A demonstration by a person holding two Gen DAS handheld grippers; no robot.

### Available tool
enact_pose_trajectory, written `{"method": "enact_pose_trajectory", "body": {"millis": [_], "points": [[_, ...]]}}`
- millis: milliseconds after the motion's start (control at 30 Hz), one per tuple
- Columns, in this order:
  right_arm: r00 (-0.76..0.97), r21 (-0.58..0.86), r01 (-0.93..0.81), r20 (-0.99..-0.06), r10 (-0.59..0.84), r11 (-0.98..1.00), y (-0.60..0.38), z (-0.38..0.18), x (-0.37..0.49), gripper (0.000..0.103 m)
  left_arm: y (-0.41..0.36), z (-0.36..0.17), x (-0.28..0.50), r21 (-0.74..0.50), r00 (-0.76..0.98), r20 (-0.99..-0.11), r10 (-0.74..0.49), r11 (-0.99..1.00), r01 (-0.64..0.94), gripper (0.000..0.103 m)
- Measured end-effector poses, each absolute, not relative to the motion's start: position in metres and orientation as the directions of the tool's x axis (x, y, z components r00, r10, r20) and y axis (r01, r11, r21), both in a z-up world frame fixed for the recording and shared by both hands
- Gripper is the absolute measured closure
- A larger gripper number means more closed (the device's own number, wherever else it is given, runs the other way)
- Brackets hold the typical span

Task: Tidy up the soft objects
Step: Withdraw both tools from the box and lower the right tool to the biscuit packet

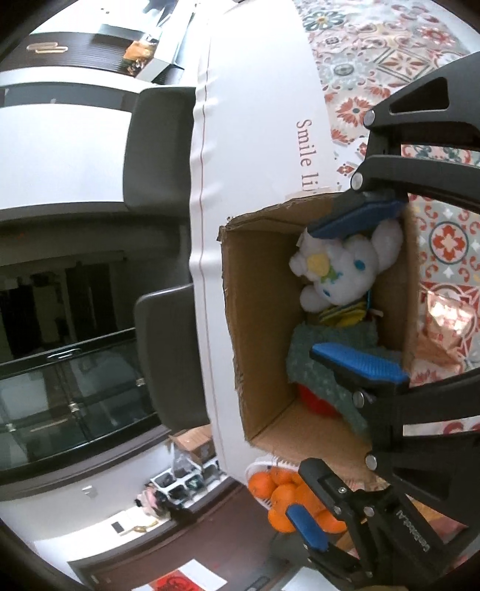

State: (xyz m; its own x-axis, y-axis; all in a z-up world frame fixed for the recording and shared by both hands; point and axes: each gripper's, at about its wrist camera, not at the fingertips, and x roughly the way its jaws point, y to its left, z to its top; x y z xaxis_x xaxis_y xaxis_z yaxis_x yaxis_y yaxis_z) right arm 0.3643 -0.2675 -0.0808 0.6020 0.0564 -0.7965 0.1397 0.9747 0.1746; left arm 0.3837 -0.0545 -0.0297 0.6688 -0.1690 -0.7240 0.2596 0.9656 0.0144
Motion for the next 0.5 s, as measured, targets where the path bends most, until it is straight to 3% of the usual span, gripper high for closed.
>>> {"method": "enact_pose_trajectory", "body": {"millis": [300,500], "points": [[0.663,0.138,0.15,-0.748,0.004,0.979,-0.247,-0.063,0.317,0.025,-0.029,-0.013,0.337,0.088,0.744,-0.661,-0.095,0.975,0.203,0.001],[0.667,0.156,0.129,-0.745,0.031,0.979,-0.235,-0.067,0.295,0.02,-0.014,-0.018,0.312,0.084,0.741,-0.667,-0.085,0.979,0.188,0.0]]}}
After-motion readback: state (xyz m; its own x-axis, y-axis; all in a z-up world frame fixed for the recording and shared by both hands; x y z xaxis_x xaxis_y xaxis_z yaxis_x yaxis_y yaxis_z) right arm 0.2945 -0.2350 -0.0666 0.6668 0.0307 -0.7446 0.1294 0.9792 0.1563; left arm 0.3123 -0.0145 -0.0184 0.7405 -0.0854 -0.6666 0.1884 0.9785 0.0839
